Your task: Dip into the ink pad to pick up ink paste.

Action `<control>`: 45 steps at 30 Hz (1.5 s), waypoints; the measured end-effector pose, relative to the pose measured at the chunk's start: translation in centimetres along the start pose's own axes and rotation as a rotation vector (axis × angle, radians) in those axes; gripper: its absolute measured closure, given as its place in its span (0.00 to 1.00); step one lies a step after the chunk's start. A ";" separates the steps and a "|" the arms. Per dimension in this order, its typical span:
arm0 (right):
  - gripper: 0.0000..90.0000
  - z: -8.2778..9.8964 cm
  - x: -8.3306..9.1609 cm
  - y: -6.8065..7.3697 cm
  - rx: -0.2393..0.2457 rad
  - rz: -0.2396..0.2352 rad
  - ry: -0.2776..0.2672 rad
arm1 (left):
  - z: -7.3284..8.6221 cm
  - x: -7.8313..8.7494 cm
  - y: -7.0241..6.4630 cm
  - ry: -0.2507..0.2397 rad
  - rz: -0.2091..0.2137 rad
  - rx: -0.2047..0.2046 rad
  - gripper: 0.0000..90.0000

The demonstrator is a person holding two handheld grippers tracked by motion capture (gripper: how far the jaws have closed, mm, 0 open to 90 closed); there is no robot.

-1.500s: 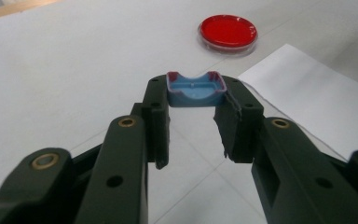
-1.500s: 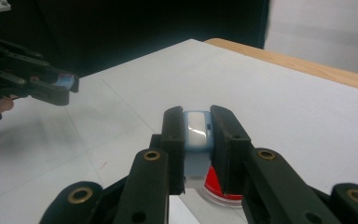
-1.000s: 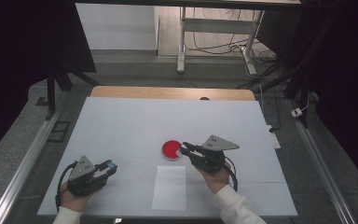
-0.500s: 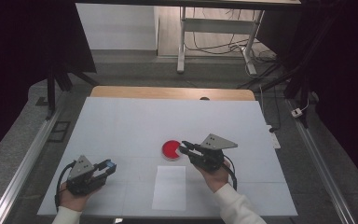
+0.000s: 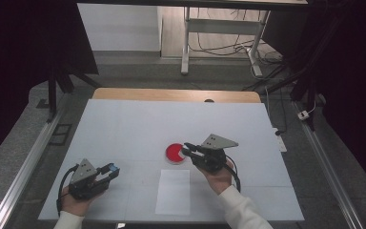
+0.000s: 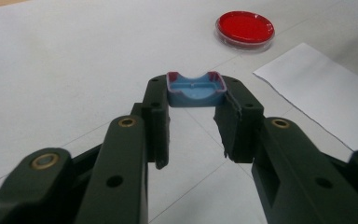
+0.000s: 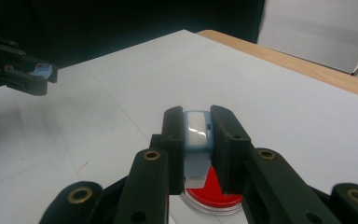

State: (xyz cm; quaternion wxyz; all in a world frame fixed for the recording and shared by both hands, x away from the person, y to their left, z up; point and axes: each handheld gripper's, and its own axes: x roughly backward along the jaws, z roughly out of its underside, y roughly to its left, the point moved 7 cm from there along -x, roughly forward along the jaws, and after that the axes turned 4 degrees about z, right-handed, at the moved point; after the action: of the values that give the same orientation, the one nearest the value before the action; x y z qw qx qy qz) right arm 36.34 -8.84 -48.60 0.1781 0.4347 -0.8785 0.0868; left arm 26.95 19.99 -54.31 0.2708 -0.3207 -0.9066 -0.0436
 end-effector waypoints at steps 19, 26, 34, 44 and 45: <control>0.84 -0.7 -2.1 -0.7 0.016 0.008 0.065 | 0.0 -0.2 -0.1 0.005 -0.001 0.001 0.73; 0.84 -0.5 -3.0 -1.0 0.008 0.004 0.087 | 0.0 -0.3 0.1 0.007 -0.009 0.006 0.73; 0.84 -0.7 -4.2 -1.2 0.019 0.006 0.108 | 0.0 -0.3 0.0 0.006 -0.007 0.003 0.73; 0.84 -0.7 -5.2 -1.4 0.037 0.014 0.126 | 0.0 -0.4 0.0 0.008 -0.008 0.002 0.73; 0.84 -0.7 -5.3 -1.4 0.037 0.015 0.129 | 0.0 -0.4 0.0 0.007 -0.008 0.002 0.73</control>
State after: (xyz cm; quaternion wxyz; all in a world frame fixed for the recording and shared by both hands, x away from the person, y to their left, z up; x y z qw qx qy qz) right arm 40.62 -5.59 -50.03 0.2256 0.4249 -0.8666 0.1324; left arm 27.21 19.78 -54.48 0.2741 -0.3167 -0.9069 -0.0449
